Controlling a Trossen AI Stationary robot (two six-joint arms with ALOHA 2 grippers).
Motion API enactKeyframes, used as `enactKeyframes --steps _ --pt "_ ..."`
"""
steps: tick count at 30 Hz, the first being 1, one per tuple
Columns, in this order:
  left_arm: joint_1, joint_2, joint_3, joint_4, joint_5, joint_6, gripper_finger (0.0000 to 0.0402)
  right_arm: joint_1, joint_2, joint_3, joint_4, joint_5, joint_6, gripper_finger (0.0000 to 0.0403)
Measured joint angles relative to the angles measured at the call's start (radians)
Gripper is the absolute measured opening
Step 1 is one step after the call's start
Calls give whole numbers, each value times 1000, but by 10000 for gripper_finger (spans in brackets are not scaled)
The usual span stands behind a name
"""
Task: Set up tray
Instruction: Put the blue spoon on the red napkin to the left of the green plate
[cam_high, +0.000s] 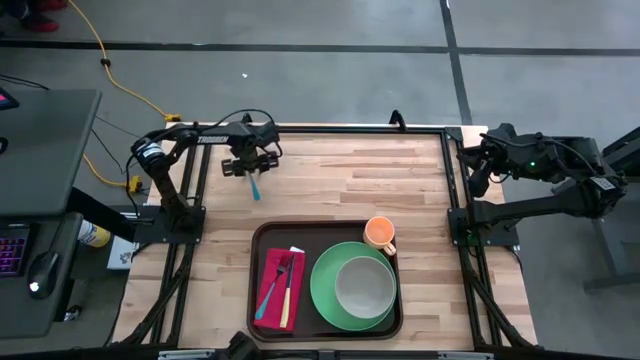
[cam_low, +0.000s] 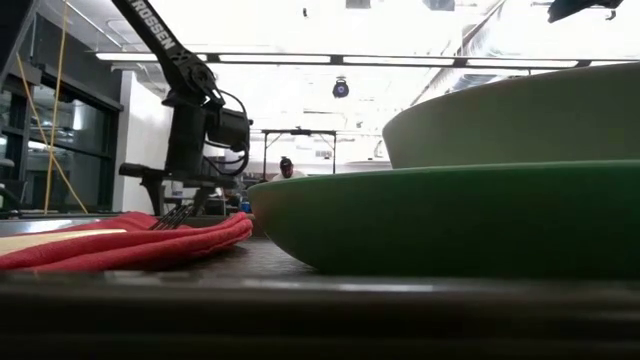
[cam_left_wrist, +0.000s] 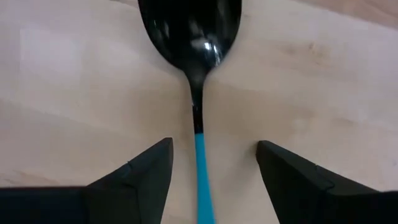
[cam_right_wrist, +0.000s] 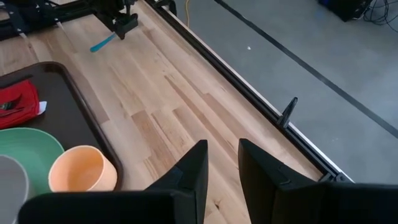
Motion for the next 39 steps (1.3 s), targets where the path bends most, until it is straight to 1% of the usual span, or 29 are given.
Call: enactKeyframes --steps 4,11,16,19,22,32,39 --pt "22 0 -18 15 -9 30 264 0 0 0 0 -8 13 67" --pt "29 -4 -79 90 14 57 263 0 0 0 0 -25 29 67" --pt "29 -5 -83 98 13 87 263 0 0 0 0 -25 30 67" --pt "29 -5 -83 100 12 101 254 0 0 0 0 -25 30 67" --pt "29 -5 -83 105 12 103 230 0 0 0 0 -29 38 67" --pt "29 -5 -83 112 0 105 123 0 0 0 0 -62 52 67" --pt "29 -4 -84 113 -15 167 53 0 0 0 0 -80 53 67"
